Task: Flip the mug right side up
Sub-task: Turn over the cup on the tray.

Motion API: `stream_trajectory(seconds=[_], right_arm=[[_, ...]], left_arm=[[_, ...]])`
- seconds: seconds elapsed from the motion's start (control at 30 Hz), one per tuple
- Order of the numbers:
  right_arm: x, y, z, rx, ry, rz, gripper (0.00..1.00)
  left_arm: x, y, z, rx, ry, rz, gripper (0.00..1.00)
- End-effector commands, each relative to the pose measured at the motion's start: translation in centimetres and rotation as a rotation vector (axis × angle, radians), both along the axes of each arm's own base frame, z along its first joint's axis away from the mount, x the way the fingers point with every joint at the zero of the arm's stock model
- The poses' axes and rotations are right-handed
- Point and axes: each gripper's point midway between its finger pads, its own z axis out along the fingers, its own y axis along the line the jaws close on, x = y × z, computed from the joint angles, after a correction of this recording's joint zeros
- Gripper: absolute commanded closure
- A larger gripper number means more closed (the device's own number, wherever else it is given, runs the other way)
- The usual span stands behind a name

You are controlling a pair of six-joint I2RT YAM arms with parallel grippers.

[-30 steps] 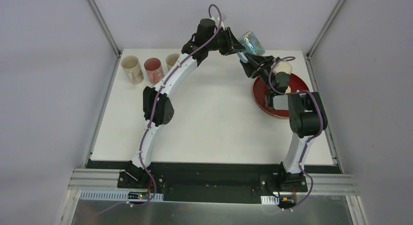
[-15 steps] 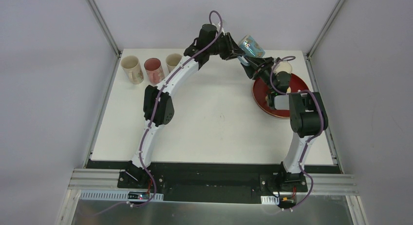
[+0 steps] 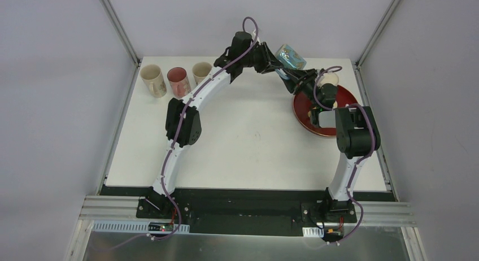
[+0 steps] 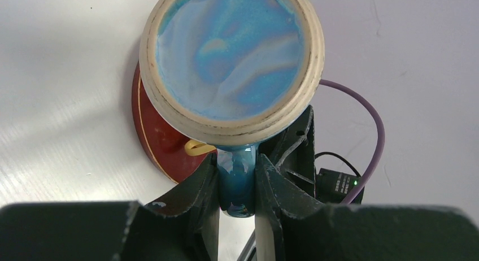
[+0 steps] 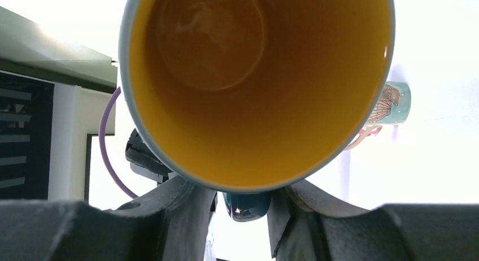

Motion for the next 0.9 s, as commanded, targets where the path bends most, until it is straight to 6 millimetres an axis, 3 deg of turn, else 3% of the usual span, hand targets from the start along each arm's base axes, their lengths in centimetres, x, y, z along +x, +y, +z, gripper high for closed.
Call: stream_trajectory(seconds=[0.0,0.27,0.5,0.63,0.8,0.87], right_arm=[[0.5,-2.1,4.5,0.018,-0.176,-0.091,0.57],[1.0,-2.6,3.6,0.011,-0.131,-0.096,0.56],[0.7,-2.2,4.0,-0.019,-0.167,-0.075,0.78],[0.3,-1.9,4.6,-0.056,-0.210,-0.050,0.99],[0.1,-1.5,4.3,-0.128,-0.203,-0.029,1.00],[-0.1,-1.4,4.3,-0.143,-0.203,-0.018,1.00]], left_arm=[[-6.4,-1.4,5.9,-0.064,-0.057,-0.197,1.00],[-7.1,-1.2,5.0,-0.054,-0.025,-0.208,1.00],[-7.3,-1.2,4.7,-0.057,-0.011,-0.216,1.00],[-7.4,-1.1,4.4,-0.055,-0.004,-0.218,1.00],[-7.2,-0.8,4.4,-0.059,-0.011,-0.216,0.99],[-7.1,-0.6,4.6,-0.066,-0.018,-0.216,0.89]])
